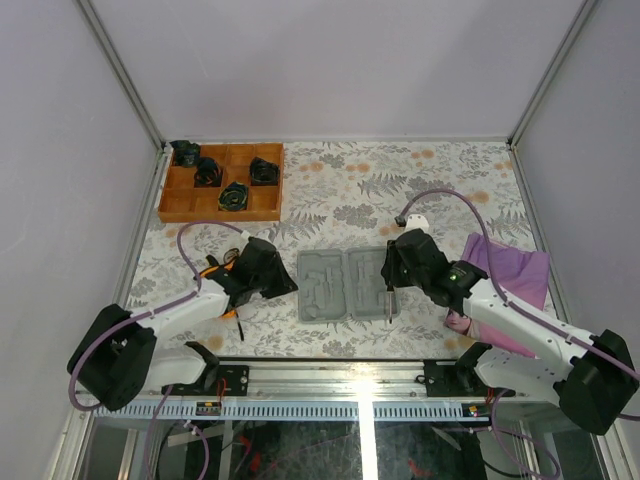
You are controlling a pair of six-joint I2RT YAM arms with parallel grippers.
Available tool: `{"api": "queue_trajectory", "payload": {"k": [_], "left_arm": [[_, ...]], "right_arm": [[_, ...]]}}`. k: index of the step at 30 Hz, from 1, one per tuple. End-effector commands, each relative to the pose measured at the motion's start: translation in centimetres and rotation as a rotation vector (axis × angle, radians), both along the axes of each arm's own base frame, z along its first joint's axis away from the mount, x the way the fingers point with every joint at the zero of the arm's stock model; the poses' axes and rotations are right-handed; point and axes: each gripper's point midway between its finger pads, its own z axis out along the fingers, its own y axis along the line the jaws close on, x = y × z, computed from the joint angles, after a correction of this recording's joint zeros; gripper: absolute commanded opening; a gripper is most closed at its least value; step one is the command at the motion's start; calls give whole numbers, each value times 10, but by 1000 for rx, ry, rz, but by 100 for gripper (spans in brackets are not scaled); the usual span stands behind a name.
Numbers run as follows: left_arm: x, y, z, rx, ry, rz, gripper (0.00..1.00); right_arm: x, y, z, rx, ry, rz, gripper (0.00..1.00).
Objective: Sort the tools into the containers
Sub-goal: Move the storage box to the center of the board, then place the screwdriver in the storage box.
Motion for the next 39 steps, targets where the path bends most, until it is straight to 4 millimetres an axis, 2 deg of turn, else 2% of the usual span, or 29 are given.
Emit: {"api": "queue_trajectory", "payload": {"k": [1,14,20,26,32,36,37,39], "left_arm": [[0,4,7,-29,-28,57,0],[-4,5,3,-58,-30,103,0],[-3,2,3,-52,-32,85,0],[-4,2,2,-55,-28,87,0],[-6,1,0,-58,-22,82,0],[-6,1,-1,-57,-19,81,0],[-6,1,0,-58,-19,80,0],[-6,1,0,-57,-19,79,0]], "right_arm": [[12,29,25,97,-18,61,0],[44,76,12,139,73,163,0],[57,89,-5,132,130,186,0],[63,92,-29,109,187,156,1],[69,94,-43,109,206,132,5],[74,95,-45,109,203,122,11],[74,94,-55,100,220,115,13],[76,94,-58,103,225,110,17]]}}
